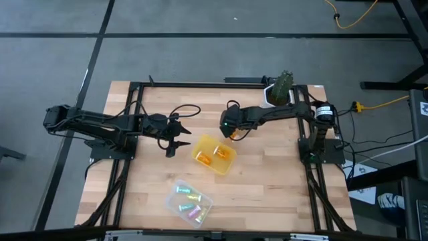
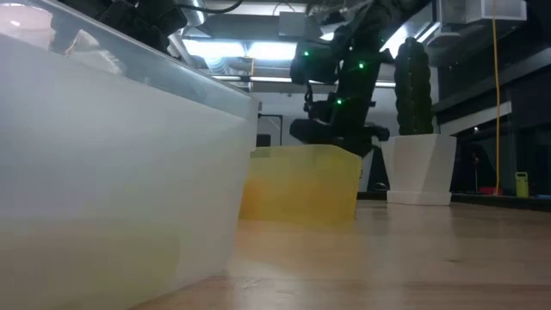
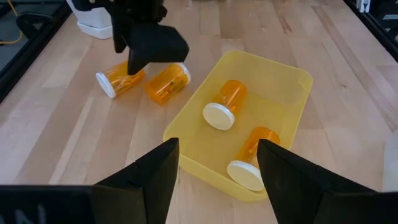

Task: Pick and place medicine bottles into bin by pill shape (circle, oval)
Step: Put the orange bottled capsule into the yellow bin

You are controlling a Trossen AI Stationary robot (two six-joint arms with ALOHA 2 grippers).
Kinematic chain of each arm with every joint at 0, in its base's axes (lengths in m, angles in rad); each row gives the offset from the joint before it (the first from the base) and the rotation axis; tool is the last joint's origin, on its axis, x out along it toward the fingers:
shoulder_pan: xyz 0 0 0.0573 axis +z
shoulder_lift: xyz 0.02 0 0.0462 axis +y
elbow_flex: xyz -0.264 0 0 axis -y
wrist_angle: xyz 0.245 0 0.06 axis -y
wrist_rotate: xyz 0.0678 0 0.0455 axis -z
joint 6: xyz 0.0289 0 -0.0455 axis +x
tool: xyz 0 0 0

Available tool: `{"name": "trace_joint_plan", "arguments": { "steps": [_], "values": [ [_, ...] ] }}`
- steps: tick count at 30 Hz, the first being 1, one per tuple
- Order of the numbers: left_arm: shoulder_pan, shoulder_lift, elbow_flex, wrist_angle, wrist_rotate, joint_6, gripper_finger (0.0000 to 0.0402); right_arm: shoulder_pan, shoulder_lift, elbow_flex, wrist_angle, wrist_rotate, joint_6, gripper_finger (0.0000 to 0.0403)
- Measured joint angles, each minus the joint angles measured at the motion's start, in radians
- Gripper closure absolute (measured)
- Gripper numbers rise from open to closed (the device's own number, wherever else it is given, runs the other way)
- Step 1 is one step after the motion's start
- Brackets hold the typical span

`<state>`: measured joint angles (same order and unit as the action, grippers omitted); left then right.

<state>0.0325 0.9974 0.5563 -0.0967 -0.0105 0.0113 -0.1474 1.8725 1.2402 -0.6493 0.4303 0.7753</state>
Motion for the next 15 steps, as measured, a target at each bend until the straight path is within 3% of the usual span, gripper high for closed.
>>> {"name": "trace_joint_plan", "arguments": {
  "steps": [5,15],
  "values": [
    [0.0,0.0,0.0,0.0,0.0,0.0,0.019,-0.008,0.0,-0.049,0.047,0.045,-0.012,0.0138],
    [0.0,0.0,0.0,0.0,0.0,0.0,0.019,-0.067,-0.001,-0.178,0.256,-0.052,-0.078,0.0138]
  ]
}}
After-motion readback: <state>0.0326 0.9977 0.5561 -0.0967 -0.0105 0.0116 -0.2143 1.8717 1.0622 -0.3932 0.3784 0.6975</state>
